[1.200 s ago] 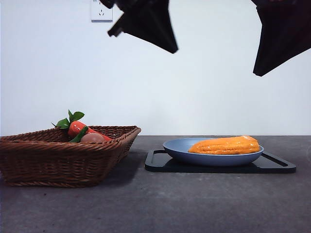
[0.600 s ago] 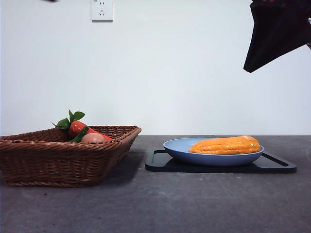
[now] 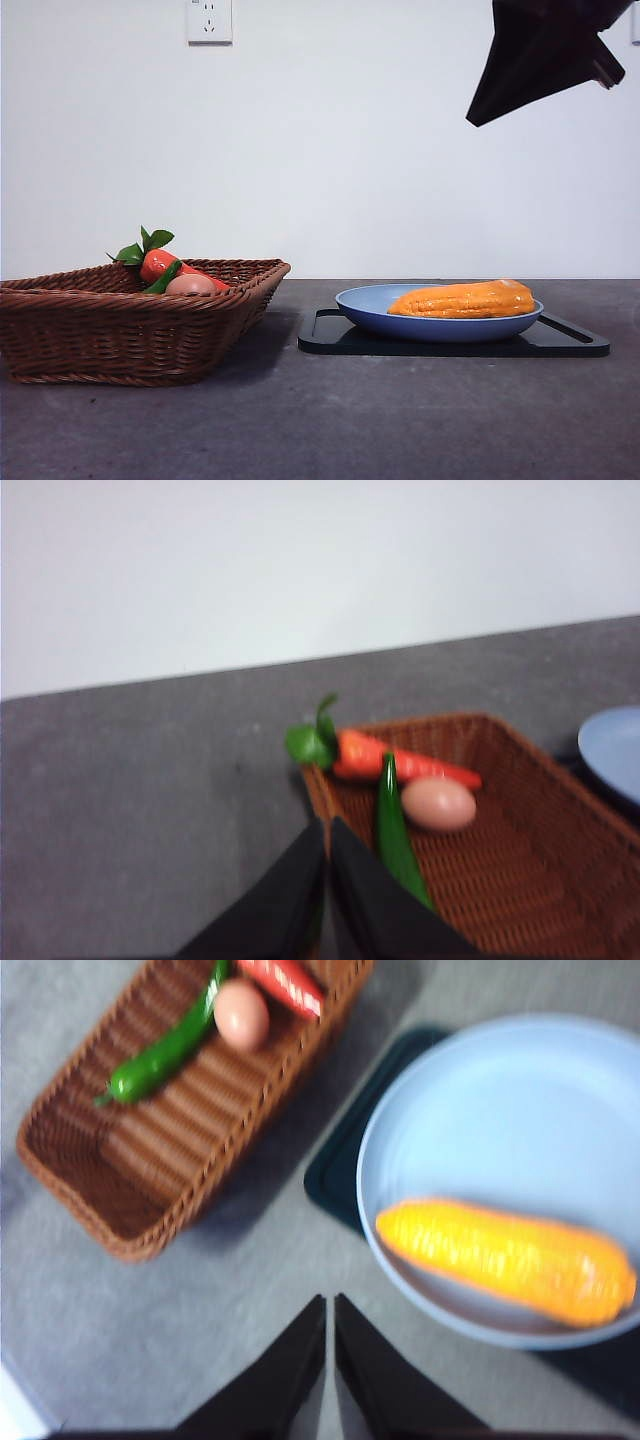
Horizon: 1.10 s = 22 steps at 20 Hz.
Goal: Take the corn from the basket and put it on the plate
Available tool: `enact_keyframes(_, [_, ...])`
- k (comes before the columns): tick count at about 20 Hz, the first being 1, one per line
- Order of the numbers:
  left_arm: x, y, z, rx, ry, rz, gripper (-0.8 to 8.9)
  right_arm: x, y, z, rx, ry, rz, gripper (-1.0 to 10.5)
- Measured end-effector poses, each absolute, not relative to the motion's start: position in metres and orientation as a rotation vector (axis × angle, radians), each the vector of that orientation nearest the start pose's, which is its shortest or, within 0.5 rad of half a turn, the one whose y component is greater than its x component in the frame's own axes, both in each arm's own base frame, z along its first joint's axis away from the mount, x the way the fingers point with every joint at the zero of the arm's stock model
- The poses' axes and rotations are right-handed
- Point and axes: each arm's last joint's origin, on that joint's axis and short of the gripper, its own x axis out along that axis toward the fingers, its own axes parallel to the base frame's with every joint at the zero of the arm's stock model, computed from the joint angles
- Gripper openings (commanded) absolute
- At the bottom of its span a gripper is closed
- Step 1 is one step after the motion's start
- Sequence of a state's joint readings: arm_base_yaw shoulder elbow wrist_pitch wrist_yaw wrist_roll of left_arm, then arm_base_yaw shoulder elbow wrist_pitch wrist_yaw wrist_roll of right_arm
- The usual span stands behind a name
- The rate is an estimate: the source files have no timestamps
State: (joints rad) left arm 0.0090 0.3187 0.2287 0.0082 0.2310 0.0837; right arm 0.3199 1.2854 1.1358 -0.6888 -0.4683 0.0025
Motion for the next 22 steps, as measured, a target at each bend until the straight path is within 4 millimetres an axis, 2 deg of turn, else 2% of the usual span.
enact_keyframes(2, [0.107, -0.005, 0.195, 0.073, 0.067, -0.221, 0.08, 0.245, 0.095, 0.313, 0.063, 0.816, 0.744, 0.0])
enact_keyframes(4, [0.103, -0.005, 0.182, 0.072, 0.046, -0.218, 0.08, 0.247, 0.096, 0.315, 0.06, 0.777, 0.748, 0.0])
enact_keyframes(9, [0.098, -0.004, 0.165, 0.043, 0.069, -0.205, 0.08, 0.253, 0.098, 0.323, 0.052, 0.671, 0.758, 0.0])
enact_keyframes(14, [0.094, -0.004, 0.158, 0.018, 0.131, -0.201, 0.08, 0.258, 0.099, 0.33, 0.045, 0.576, 0.766, 0.0])
enact_keyframes(22, [0.094, -0.004, 0.158, -0.006, 0.138, -0.198, 0.08, 0.263, 0.101, 0.339, 0.034, 0.46, 0.775, 0.0])
